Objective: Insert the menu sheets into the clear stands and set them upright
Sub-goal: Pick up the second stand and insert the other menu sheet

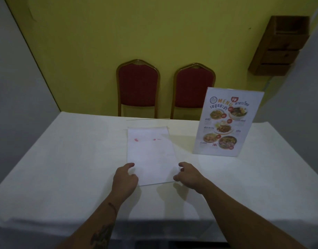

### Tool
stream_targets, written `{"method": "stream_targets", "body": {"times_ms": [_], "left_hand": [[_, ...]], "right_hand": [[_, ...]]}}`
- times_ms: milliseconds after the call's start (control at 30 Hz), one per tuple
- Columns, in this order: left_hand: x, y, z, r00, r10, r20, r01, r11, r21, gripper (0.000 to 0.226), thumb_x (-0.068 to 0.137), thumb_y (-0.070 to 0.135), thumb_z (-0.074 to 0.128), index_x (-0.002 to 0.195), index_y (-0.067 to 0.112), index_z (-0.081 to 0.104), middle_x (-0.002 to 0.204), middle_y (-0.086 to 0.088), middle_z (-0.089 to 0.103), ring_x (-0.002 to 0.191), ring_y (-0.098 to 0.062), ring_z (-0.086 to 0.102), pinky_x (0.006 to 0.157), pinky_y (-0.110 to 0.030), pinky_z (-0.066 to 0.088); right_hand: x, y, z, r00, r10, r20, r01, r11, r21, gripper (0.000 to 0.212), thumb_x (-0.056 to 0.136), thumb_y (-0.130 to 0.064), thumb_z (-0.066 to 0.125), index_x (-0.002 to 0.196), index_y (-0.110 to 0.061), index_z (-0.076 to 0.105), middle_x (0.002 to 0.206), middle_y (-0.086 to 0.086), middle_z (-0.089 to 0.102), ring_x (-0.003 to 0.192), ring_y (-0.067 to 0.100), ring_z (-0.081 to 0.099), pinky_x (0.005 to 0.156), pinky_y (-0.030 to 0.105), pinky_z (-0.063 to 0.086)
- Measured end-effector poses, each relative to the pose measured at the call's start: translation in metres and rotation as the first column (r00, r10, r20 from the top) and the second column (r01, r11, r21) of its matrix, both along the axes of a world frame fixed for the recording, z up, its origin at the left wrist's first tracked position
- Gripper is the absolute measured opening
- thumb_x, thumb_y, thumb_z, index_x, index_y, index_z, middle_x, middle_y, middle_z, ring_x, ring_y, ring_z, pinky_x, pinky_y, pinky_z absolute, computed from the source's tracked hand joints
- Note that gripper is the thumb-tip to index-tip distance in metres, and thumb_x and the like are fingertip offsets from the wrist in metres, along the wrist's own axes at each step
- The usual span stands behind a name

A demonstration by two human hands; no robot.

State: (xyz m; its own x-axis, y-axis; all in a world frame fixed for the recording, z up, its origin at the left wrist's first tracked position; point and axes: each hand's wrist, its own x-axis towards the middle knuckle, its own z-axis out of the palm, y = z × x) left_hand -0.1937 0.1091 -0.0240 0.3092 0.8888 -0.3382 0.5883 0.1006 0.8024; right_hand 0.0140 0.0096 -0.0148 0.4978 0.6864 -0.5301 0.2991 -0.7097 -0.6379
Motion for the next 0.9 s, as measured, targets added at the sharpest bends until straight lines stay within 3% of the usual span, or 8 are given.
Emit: {"method": "stream_targets", "body": {"times_ms": [133, 233, 367, 500, 600, 700, 800, 900], "left_hand": [[0.004, 0.005, 0.001, 0.998, 0.043, 0.037, -0.04, 0.996, -0.079, 0.052, 0.089, 0.007, 0.055, 0.14, 0.016, 0.053, 0.15, -0.012, 0.047, 0.133, -0.032, 0.048, 0.108, -0.039, 0.041], [0.003, 0.016, 0.004, 0.986, 0.105, 0.126, -0.082, 0.982, -0.172, 0.051, 0.088, 0.013, 0.057, 0.139, 0.017, 0.054, 0.147, -0.012, 0.05, 0.118, -0.029, 0.053, 0.099, -0.037, 0.043], [0.0, 0.029, 0.006, 0.955, 0.204, 0.216, -0.14, 0.95, -0.279, 0.051, 0.086, 0.016, 0.058, 0.137, 0.015, 0.057, 0.144, -0.012, 0.052, 0.126, -0.033, 0.052, 0.107, -0.043, 0.042], [-0.001, 0.037, 0.012, 0.912, 0.298, 0.282, -0.208, 0.928, -0.308, 0.039, 0.09, 0.012, 0.046, 0.123, 0.014, 0.066, 0.126, -0.021, 0.061, 0.097, -0.031, 0.061, 0.088, -0.039, 0.053], [-0.011, 0.046, 0.018, 0.9, 0.258, 0.353, -0.174, 0.952, -0.252, 0.045, 0.091, -0.003, 0.037, 0.116, 0.015, 0.069, 0.12, -0.011, 0.066, 0.096, -0.03, 0.067, 0.09, -0.042, 0.055], [-0.026, 0.052, 0.02, 0.919, 0.142, 0.368, -0.1, 0.987, -0.129, 0.052, 0.089, -0.007, 0.043, 0.103, 0.033, 0.074, 0.118, -0.006, 0.072, 0.104, -0.026, 0.07, 0.098, -0.045, 0.054], [-0.03, 0.054, 0.025, 0.925, 0.081, 0.371, -0.1, 0.994, 0.034, 0.044, 0.09, 0.001, 0.06, 0.095, 0.041, 0.075, 0.114, 0.002, 0.074, 0.102, -0.02, 0.071, 0.091, -0.043, 0.058], [-0.024, 0.058, 0.032, 0.914, 0.095, 0.394, -0.166, 0.975, 0.15, 0.041, 0.085, -0.002, 0.065, 0.09, 0.037, 0.076, 0.108, 0.012, 0.071, 0.1, -0.014, 0.068, 0.092, -0.039, 0.057]], "right_hand": [[-0.004, 0.003, -0.003, 0.997, -0.069, -0.035, 0.07, 0.997, 0.041, 0.075, 0.082, -0.019, 0.07, 0.15, -0.012, 0.039, 0.152, 0.014, 0.044, 0.133, 0.033, 0.048, 0.11, 0.045, 0.044], [-0.002, 0.006, -0.005, 0.989, -0.137, -0.057, 0.141, 0.987, 0.071, 0.066, 0.084, -0.014, 0.065, 0.147, -0.013, 0.045, 0.151, 0.012, 0.045, 0.131, 0.032, 0.05, 0.109, 0.044, 0.044], [0.005, 0.009, 0.0, 0.96, -0.233, -0.154, 0.25, 0.963, 0.1, 0.057, 0.087, -0.011, 0.063, 0.142, -0.014, 0.051, 0.147, 0.012, 0.048, 0.126, 0.032, 0.052, 0.105, 0.046, 0.047], [0.02, 0.014, 0.011, 0.943, -0.292, -0.16, 0.317, 0.934, 0.165, 0.045, 0.087, -0.012, 0.059, 0.132, -0.01, 0.061, 0.127, 0.016, 0.063, 0.111, 0.033, 0.061, 0.085, 0.041, 0.055], [0.031, 0.021, 0.028, 0.916, -0.361, -0.174, 0.395, 0.889, 0.234, 0.036, 0.087, -0.002, 0.047, 0.115, -0.006, 0.069, 0.1, 0.018, 0.07, 0.091, 0.033, 0.066, 0.08, 0.042, 0.059], [0.036, 0.027, 0.049, 0.897, -0.383, -0.219, 0.435, 0.851, 0.295, 0.038, 0.088, 0.008, 0.037, 0.105, -0.003, 0.07, 0.084, 0.018, 0.07, 0.077, 0.028, 0.065, 0.079, 0.043, 0.06], [0.035, 0.031, 0.064, 0.889, -0.361, -0.281, 0.445, 0.826, 0.347, 0.039, 0.089, 0.013, 0.035, 0.1, -0.003, 0.07, 0.085, 0.02, 0.069, 0.077, 0.028, 0.064, 0.085, 0.044, 0.06], [0.033, 0.033, 0.071, 0.87, -0.33, -0.368, 0.469, 0.786, 0.404, 0.041, 0.086, 0.02, 0.039, 0.103, -0.001, 0.071, 0.091, 0.021, 0.069, 0.085, 0.03, 0.065, 0.079, 0.038, 0.059]]}}
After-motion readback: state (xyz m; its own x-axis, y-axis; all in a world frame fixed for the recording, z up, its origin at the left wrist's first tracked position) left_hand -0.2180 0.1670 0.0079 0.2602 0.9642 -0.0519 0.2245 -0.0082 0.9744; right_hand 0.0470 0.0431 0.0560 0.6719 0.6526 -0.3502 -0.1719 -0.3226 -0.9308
